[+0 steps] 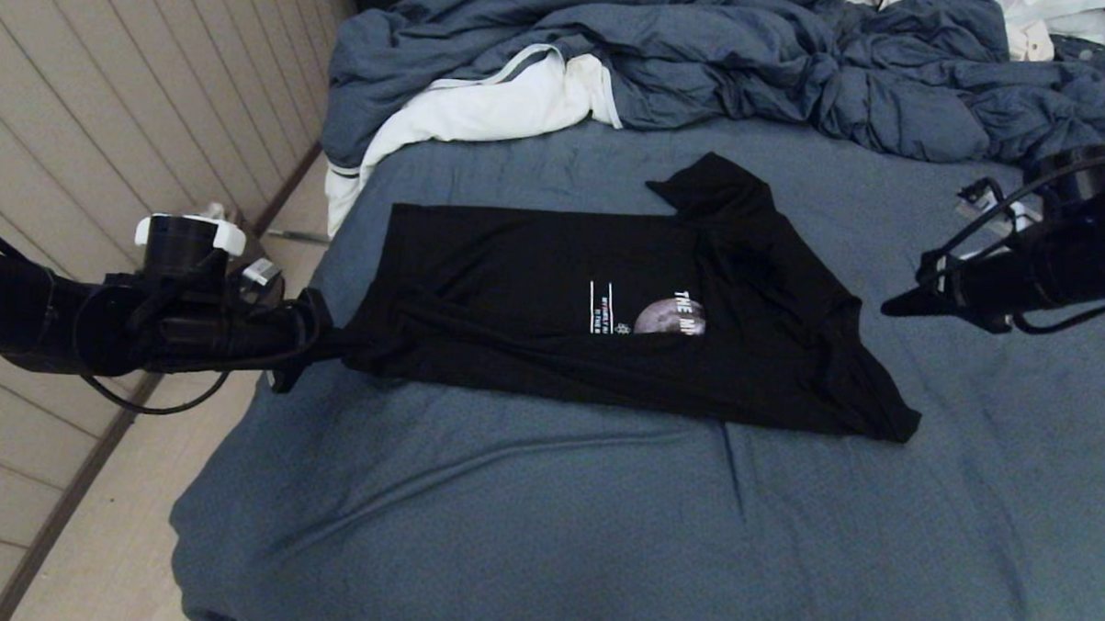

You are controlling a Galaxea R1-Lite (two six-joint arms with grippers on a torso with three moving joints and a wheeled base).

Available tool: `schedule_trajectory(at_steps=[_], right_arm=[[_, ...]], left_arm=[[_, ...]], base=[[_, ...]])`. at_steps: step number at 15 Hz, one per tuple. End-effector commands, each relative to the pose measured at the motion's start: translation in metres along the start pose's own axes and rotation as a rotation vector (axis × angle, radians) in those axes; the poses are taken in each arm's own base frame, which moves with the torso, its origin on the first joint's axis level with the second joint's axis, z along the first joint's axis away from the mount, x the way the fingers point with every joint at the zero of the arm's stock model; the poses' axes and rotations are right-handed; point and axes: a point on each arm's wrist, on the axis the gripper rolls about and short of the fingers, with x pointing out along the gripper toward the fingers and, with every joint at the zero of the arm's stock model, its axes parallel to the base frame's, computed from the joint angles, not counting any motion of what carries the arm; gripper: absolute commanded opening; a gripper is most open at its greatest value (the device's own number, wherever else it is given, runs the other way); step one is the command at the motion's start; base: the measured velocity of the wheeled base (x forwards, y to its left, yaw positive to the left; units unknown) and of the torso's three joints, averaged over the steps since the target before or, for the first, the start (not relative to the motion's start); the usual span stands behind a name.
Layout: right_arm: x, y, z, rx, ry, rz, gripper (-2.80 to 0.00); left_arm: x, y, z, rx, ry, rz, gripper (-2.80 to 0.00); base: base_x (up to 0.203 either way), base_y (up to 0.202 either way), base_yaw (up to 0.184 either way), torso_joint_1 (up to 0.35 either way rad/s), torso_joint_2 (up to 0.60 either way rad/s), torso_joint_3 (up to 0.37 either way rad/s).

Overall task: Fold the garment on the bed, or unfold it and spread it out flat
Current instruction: Fold the black T-shirt

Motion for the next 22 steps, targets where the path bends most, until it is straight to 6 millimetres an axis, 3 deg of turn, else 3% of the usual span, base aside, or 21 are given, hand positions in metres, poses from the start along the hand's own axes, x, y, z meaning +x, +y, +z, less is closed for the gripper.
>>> schedule_trajectory(at_steps=[1, 5, 9, 17, 18, 22], right_arm=[[0.008, -0.027, -0.02, 0.04, 0.114, -0.007, -2.8], [0.004, -0.052, -0.041, -0.007, 0.169, 0.0, -2.8], [0.002, -0.062, -0.045, -0.01, 0.167, 0.044, -2.8], [0.003, -0.062, -0.042, -0.011, 0.149, 0.081, -2.8], [0.002, -0.061, -0.042, -0.017, 0.149, 0.083, 0.0], [0.003, -0.063, -0.044, -0.02, 0.15, 0.082, 0.0]], left_arm=[[0.001, 0.001, 0.0, -0.005, 0.002, -0.002, -2.8], [0.006, 0.002, 0.004, 0.0, -0.003, -0.007, -2.8], [0.009, 0.001, 0.007, -0.001, -0.005, -0.009, -2.8], [0.01, 0.002, 0.007, -0.002, -0.003, -0.008, -2.8], [0.01, 0.002, 0.007, -0.002, -0.004, -0.008, -2.8], [0.01, 0.002, 0.008, 0.0, -0.003, -0.009, -2.8]], base=[[0.0, 0.0, 0.0, 0.0, 0.0, 0.0], [0.0, 0.0, 0.0, 0.0, 0.0, 0.0], [0.0, 0.0, 0.0, 0.0, 0.0, 0.0], [0.0, 0.0, 0.0, 0.0, 0.0, 0.0], [0.0, 0.0, 0.0, 0.0, 0.0, 0.0], [0.0, 0.0, 0.0, 0.0, 0.0, 0.0]])
